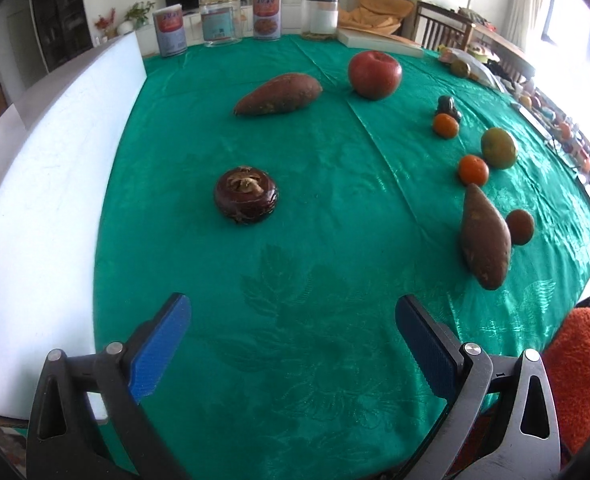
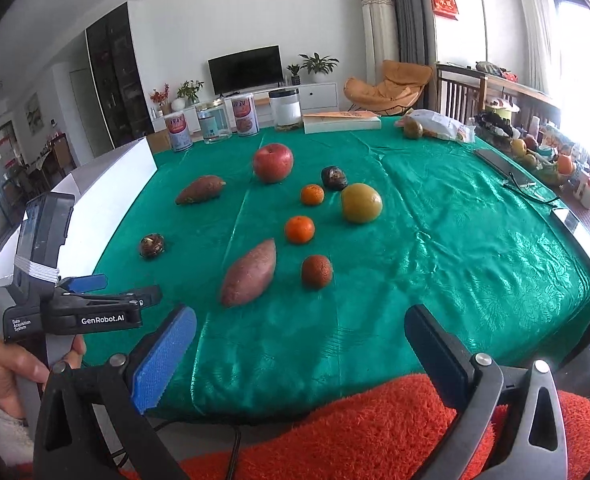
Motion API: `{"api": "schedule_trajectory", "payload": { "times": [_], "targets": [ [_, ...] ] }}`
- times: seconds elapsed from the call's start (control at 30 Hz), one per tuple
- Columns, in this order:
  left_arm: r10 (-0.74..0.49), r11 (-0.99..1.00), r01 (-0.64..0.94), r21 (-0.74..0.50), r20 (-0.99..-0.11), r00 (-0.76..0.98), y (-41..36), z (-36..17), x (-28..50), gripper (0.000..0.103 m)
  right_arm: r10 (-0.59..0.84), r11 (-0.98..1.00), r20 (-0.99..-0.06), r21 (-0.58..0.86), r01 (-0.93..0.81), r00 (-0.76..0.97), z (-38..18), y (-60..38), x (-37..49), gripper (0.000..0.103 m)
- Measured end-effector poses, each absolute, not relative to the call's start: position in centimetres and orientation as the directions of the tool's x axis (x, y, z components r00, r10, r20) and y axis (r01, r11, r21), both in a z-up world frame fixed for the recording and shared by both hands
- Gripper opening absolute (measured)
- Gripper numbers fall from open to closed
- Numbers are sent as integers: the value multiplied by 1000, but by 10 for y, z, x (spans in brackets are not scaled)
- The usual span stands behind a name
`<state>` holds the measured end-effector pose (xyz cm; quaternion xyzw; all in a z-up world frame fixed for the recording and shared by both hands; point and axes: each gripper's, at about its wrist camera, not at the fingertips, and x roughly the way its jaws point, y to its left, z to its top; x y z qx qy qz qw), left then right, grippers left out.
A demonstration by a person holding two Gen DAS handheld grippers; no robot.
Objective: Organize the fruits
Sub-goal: 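Reach the left tool to the dark mangosteen and close on it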
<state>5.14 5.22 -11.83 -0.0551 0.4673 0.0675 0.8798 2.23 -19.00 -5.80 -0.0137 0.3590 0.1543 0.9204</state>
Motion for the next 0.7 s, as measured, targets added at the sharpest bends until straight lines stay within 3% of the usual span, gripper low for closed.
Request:
{"api": "schedule_trajectory", "payload": {
  "times": [0.3, 0.5, 0.7],
  "targets": [
    [109, 978, -210, -4, -845, 523, 58, -134, 49, 103, 278, 949, -697, 90, -304, 661, -65, -183, 38, 103],
    [77, 988, -155, -7, -845, 529, 63, -134, 54, 103, 286, 952, -695, 126, -280, 660, -69, -192, 35, 103],
    [-58, 962, -194, -192, -837, 545, 91, -114, 91, 101, 288, 950, -690, 121, -287, 664, -68, -191, 32, 103]
  ]
}}
